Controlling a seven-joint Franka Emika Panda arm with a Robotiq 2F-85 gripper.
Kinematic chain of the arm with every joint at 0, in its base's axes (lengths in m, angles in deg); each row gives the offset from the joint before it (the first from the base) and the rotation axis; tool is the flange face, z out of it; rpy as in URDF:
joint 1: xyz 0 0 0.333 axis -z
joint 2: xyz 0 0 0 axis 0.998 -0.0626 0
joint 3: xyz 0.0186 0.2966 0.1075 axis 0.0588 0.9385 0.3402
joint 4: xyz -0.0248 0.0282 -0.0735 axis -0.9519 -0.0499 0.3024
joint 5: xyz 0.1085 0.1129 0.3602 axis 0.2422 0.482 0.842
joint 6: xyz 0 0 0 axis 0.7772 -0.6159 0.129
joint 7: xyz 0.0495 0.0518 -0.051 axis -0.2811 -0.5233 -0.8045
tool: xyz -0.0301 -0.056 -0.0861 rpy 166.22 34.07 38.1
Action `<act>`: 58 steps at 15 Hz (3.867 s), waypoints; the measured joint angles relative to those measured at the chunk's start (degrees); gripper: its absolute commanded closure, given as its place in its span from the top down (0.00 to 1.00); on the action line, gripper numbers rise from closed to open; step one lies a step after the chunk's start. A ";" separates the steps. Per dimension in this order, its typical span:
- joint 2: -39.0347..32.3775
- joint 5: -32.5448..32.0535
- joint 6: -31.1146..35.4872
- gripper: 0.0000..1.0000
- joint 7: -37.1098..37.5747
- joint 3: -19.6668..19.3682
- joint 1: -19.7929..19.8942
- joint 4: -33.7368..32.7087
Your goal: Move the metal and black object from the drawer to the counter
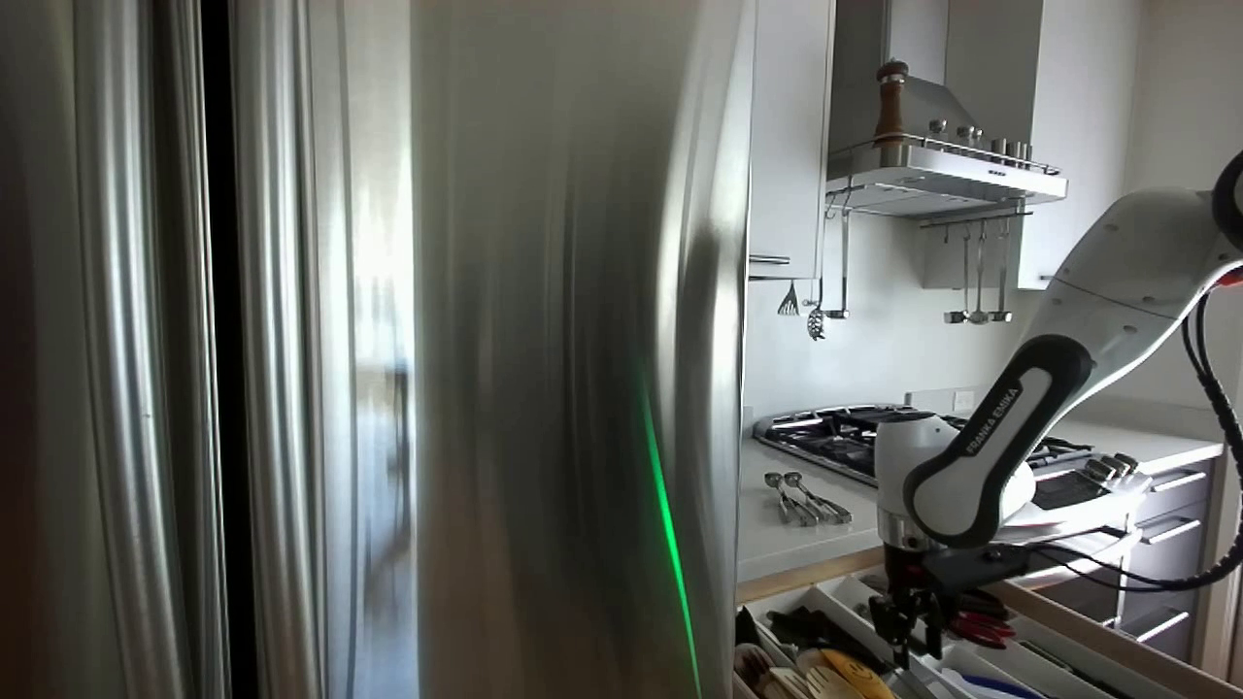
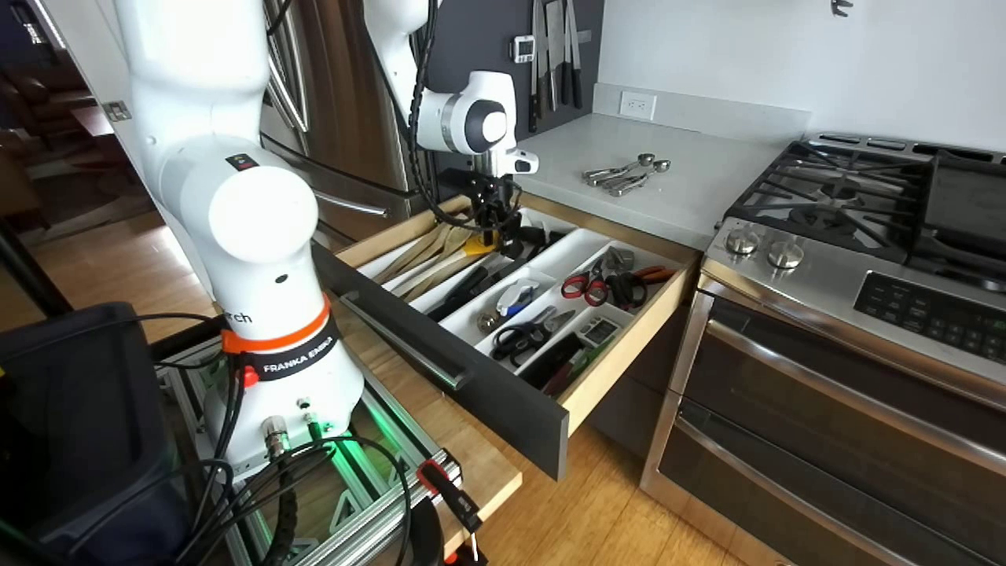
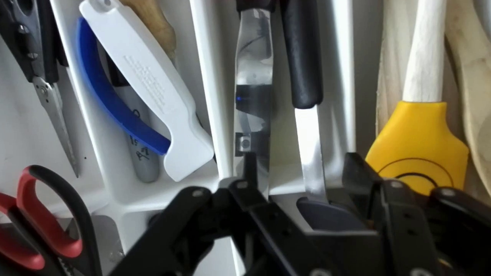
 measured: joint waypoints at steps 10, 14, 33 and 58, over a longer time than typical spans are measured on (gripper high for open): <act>-5.04 0.30 2.84 0.44 0.07 -1.64 -3.03 -2.14; -6.31 0.30 2.84 0.37 0.09 -2.73 -4.10 -2.94; -8.07 0.57 2.84 0.01 -0.06 -4.56 -5.89 -4.08; 15.92 26.51 -4.85 0.01 -30.55 -0.60 -1.46 2.69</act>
